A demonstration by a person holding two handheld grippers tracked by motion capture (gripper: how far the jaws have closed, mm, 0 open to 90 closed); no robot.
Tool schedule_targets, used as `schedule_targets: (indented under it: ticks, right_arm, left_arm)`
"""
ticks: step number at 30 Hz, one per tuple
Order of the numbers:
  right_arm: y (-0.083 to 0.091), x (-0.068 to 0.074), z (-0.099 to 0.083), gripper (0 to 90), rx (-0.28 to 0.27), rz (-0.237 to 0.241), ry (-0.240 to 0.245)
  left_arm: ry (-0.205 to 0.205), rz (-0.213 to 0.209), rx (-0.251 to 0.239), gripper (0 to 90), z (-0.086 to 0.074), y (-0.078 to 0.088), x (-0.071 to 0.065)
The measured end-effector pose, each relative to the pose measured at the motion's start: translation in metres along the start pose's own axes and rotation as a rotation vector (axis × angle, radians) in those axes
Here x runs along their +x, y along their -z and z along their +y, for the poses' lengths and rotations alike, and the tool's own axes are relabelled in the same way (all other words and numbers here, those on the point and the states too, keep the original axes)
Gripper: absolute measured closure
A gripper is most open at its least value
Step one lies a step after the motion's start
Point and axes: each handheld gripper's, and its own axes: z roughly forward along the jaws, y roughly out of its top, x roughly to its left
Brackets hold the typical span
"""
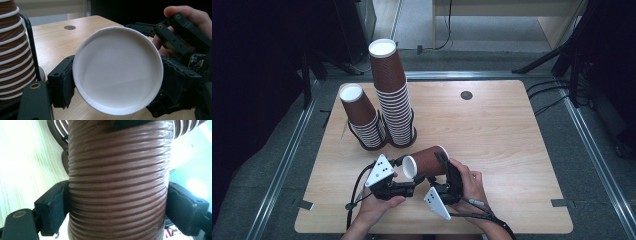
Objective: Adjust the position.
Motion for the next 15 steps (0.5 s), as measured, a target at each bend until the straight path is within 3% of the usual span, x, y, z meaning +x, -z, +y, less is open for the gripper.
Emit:
schedule_targets:
  ticks: [8, 15]
  right_arm:
    - [0.0000, 0.0013, -0.0011, 12.8, -0.005, -0.003, 0.025]
    - [0.0005, 0.0006, -0.0008, 6.3, -0.019, 0.021, -0.018]
  left_arm:
    - [0.006, -0.018, 0.009, 21.9, -0.0014, 0.0002, 0.0033]
    - [0.020, -0.033, 0.004, 23.1, -0.0021, 0.0038, 0.0100]
